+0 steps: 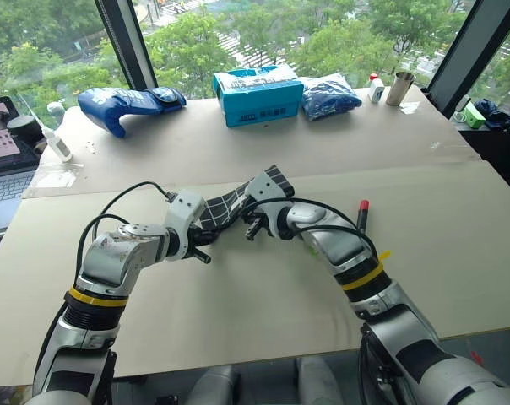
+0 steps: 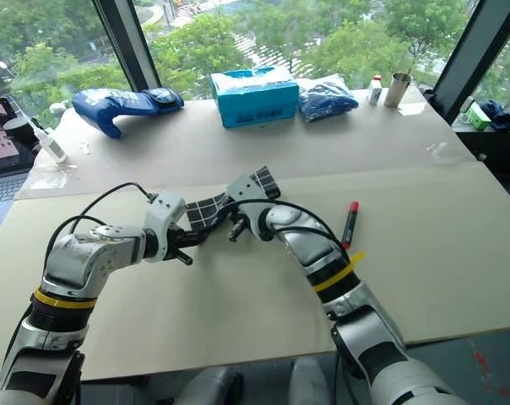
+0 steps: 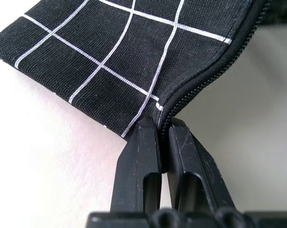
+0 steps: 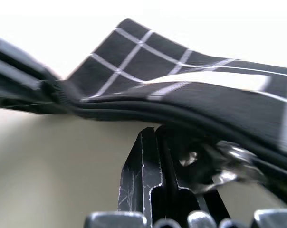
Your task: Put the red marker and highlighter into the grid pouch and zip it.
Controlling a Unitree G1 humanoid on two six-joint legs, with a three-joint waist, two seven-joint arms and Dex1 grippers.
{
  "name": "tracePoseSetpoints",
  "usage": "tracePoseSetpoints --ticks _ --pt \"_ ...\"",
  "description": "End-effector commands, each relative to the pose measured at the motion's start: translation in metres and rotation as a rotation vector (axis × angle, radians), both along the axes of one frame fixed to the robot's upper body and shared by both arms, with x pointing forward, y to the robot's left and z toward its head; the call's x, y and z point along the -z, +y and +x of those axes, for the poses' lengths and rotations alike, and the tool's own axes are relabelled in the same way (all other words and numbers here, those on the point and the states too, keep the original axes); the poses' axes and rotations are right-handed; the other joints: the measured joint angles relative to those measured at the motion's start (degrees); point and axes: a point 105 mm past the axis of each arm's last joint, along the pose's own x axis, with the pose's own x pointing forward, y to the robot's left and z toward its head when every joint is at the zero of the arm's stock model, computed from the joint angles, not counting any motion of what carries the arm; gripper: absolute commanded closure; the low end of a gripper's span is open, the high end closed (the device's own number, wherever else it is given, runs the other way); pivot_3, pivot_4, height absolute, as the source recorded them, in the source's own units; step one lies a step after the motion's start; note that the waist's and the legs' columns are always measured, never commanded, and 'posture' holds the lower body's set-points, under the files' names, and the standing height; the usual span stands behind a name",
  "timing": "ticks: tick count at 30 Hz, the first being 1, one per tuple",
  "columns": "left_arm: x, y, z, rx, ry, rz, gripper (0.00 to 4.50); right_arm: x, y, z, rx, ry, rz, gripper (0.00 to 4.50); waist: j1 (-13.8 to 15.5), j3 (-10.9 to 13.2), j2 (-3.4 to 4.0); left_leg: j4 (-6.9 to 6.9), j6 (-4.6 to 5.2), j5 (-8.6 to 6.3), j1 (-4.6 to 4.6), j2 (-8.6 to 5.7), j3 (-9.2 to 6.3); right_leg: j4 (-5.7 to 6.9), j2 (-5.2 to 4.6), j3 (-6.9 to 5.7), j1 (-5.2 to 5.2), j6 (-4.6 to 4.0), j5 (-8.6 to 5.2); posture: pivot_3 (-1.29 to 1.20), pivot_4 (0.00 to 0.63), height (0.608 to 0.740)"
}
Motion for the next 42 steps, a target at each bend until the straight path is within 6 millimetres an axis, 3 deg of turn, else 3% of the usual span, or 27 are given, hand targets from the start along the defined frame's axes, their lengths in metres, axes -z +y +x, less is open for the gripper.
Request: tracePoseSetpoints --ticks 1,5,13,25,29,36,40,42 --pt "-0.006 -0.002 -0.001 0.005 -0.017 -0.004 4.50 -0.038 -0.009 0.013 0.080 -0.125 0.073 4.45 -0.10 0.00 0.00 0.00 0.00 0.00 0.00 0.01 0.00 0.00 0.01 0.00 -0.01 0.00 0.00 0.00 0.150 0.740" --pt "-0.006 -0.003 0.000 0.007 -0.014 -0.004 4.50 -0.043 -0.002 0.002 0.071 -0.096 0.142 4.45 -0.09 0.00 0.00 0.01 0.00 0.00 -0.01 0.01 0.00 0.00 0.00 0.01 -0.01 0.00 0.00 0.00 0.150 0.740" --pt "-0.006 -0.006 0.003 0.011 -0.014 -0.009 4.50 -0.018 0.034 -0.039 -0.054 0.019 0.150 4.45 -0.06 0.00 0.00 0.01 0.00 0.00 -0.02 0.00 0.00 0.01 0.01 0.03 -0.02 0.00 0.00 0.00 0.150 0.740" --pt "-0.007 -0.008 0.006 0.011 -0.016 -0.019 4.50 -0.004 0.029 -0.034 -0.015 -0.176 -0.016 4.45 0.01 0.00 0.00 0.02 0.00 0.00 -0.01 0.00 0.02 0.02 0.02 0.04 -0.02 0.01 0.01 0.00 0.150 0.740" --pt "-0.008 -0.010 0.007 0.014 -0.019 -0.022 4.50 -0.003 0.028 -0.031 -0.025 -0.186 -0.038 4.45 0.01 0.00 0.00 0.03 -0.01 0.01 -0.01 -0.01 0.02 0.00 0.01 0.04 -0.01 0.01 0.01 0.00 0.150 0.740" --pt "-0.008 -0.011 0.007 0.020 -0.017 -0.022 4.50 -0.003 0.041 -0.043 -0.162 -0.137 -0.050 4.45 0.01 0.00 0.00 0.02 -0.01 0.01 -0.01 0.00 0.02 0.00 0.03 0.04 -0.01 0.01 0.01 0.00 0.150 0.740" --pt "-0.007 -0.011 0.007 0.022 -0.015 -0.020 4.50 -0.019 0.042 -0.042 -0.185 -0.078 0.072 4.45 0.01 0.00 0.00 0.03 -0.01 0.00 -0.01 0.00 0.02 -0.01 0.03 0.04 0.00 0.01 0.01 0.00 0.150 0.740" --pt "-0.007 -0.011 0.007 0.025 -0.014 -0.020 4.50 -0.003 0.044 -0.051 -0.259 -0.075 -0.025 4.45 0.01 0.00 0.00 0.03 -0.01 0.01 -0.01 0.01 0.02 -0.01 0.04 0.04 0.00 0.00 0.01 0.00 0.150 0.740"
